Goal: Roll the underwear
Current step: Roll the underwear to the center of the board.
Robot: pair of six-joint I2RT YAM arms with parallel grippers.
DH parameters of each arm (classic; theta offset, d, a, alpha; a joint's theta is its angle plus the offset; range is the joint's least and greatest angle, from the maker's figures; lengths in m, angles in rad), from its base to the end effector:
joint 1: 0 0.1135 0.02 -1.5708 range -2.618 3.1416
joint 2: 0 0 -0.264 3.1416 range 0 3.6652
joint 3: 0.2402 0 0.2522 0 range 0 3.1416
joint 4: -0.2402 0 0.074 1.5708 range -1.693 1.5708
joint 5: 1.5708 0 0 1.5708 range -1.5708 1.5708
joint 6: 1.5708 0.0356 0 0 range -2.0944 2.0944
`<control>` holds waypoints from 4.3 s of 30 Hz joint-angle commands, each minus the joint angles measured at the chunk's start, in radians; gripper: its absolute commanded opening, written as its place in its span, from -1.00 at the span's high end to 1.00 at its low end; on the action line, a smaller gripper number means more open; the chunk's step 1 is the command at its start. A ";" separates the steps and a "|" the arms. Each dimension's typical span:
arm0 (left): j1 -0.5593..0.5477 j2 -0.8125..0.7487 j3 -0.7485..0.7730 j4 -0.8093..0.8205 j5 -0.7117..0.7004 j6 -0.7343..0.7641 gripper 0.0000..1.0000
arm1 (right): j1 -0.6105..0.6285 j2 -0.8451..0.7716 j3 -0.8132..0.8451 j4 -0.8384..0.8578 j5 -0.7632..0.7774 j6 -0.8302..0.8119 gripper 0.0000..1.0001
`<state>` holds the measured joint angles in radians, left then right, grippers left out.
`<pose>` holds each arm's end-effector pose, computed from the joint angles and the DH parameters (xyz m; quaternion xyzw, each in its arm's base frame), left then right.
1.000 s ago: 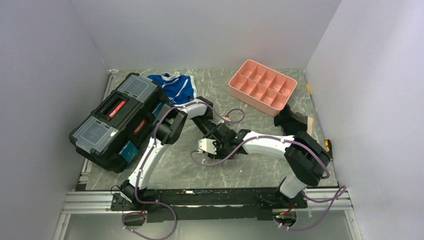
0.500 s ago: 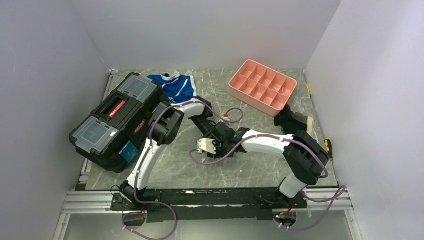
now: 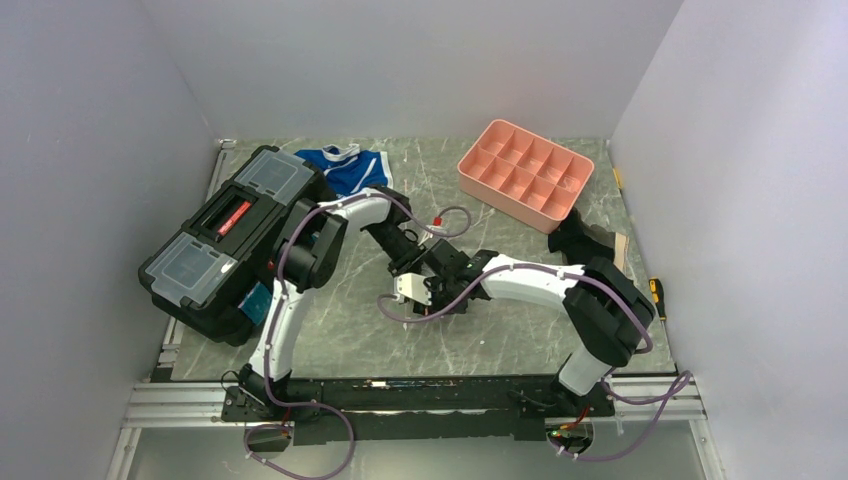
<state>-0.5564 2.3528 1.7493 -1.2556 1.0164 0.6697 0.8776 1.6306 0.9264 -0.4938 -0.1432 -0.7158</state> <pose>0.3368 -0.2451 0.1223 -0.4403 -0.7473 0.4879 0.0980 0.1885 0.2349 0.1624 -0.7101 0.6757 0.0850 0.1786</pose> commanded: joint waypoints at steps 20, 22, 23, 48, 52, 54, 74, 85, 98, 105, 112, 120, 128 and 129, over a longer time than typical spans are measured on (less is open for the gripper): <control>0.253 -0.840 -0.644 0.511 -0.283 -0.201 0.01 | -0.274 0.278 0.331 -0.521 -0.540 -0.169 1.00; 0.253 -0.930 -0.709 0.569 -0.321 -0.208 -0.01 | -0.299 0.344 0.403 -0.585 -0.584 -0.192 1.00; 0.251 -0.984 -0.739 0.596 -0.347 -0.209 -0.01 | -0.308 0.379 0.437 -0.627 -0.608 -0.222 1.00; -0.481 -0.862 -0.814 1.032 -0.907 0.002 -0.40 | -0.365 0.711 0.678 -0.885 -0.725 -0.314 0.95; -0.492 -0.763 -0.764 1.024 -0.898 0.004 -0.51 | -0.365 0.706 0.674 -0.880 -0.722 -0.310 0.95; -0.493 -0.733 -0.757 1.028 -0.900 0.004 -0.51 | -0.365 0.703 0.671 -0.874 -0.720 -0.308 0.95; -0.435 -0.545 -0.689 0.888 -0.718 -0.024 0.71 | -0.367 0.682 0.652 -0.846 -0.713 -0.278 0.85; -0.390 -0.487 -0.641 0.763 -0.578 0.035 1.00 | -0.404 0.546 0.612 -0.798 -0.714 -0.222 0.02; -0.376 -0.430 -0.574 0.691 -0.543 0.062 1.00 | -0.528 0.386 0.543 -0.829 -0.707 -0.241 -0.09; -0.309 -0.360 -0.458 0.564 -0.387 0.053 1.00 | -0.660 0.203 0.421 -0.723 -0.679 -0.170 -0.09; -0.222 -0.188 -0.226 0.307 -0.180 0.117 1.00 | -0.739 0.024 0.285 -0.545 -0.581 -0.010 -0.13; -0.136 0.023 0.001 0.053 0.026 0.169 1.00 | -0.754 -0.193 0.171 -0.432 -0.580 0.033 -0.14; -0.092 0.175 0.128 -0.091 0.104 0.196 1.00 | -0.617 -0.335 0.074 -0.276 -0.487 0.048 -0.17; -0.090 0.181 0.130 -0.091 0.103 0.193 1.00 | -0.572 -0.340 0.067 -0.257 -0.452 0.054 -0.19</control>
<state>-0.6407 2.4664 1.8652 -1.2747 1.1374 0.8017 0.1970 1.3293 1.0233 -0.8761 -0.6811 -0.6842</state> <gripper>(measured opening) 0.147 0.580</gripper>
